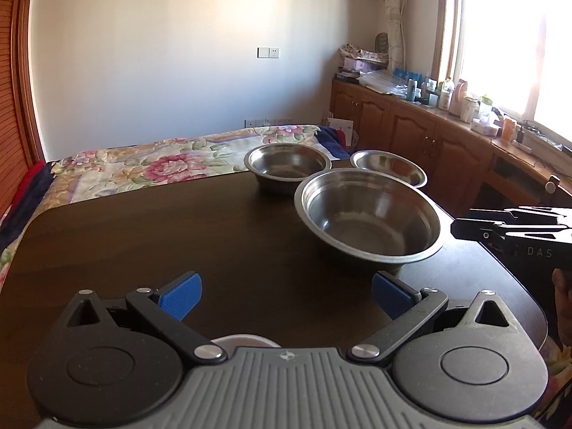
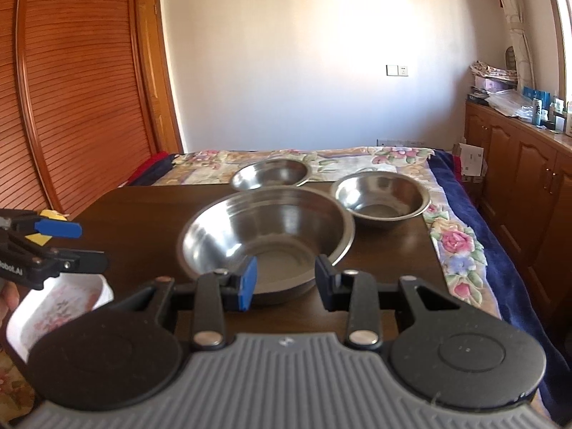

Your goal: Organize plates and bowls

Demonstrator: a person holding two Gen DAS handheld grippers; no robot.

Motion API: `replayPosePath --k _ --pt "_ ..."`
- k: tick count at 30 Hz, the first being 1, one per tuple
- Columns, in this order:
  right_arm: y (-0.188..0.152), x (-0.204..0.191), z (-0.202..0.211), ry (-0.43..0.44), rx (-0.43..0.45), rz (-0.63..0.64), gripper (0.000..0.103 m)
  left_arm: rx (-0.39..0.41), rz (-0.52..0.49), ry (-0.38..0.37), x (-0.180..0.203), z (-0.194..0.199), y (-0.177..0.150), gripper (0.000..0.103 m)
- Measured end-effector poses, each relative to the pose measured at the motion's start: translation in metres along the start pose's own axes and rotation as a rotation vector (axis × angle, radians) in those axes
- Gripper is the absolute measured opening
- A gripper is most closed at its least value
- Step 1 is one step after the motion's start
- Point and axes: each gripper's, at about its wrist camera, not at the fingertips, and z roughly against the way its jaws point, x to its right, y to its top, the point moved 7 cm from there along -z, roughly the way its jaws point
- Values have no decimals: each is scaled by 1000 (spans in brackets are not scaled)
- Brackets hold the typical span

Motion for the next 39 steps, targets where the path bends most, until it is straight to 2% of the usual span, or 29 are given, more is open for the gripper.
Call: replayPosePath --k 5,10,19,24,26,30,32,35,39 --pt "3 12 -7 0 9 -4 37 -3 -2 3 5 -6 7 103" --pt "7 24 -20 4 12 -12 39 21 -57 20 13 -13 18 103" --pt "9 39 -41 12 5 -23 43 32 -64 -14 19 -39 36 102" --pt "9 43 -52 21 -7 -26 43 0 -61 -31 22 -58 38 87" --pt "9 43 -55 24 -11 -25 43 -14 -60 -39 21 -65 38 76" --pt "8 44 -60 36 -21 -25 43 -33 -45 -48 20 -75 36 62" --pt "8 44 -62 42 -26 -29 43 -42 -41 -48 20 -80 35 50" --pt "7 42 -65 50 -32 -34 43 -53 -36 -44 19 -86 34 44" --pt "5 41 -68 61 -38 -45 43 -61 -23 -42 17 -91 32 40"
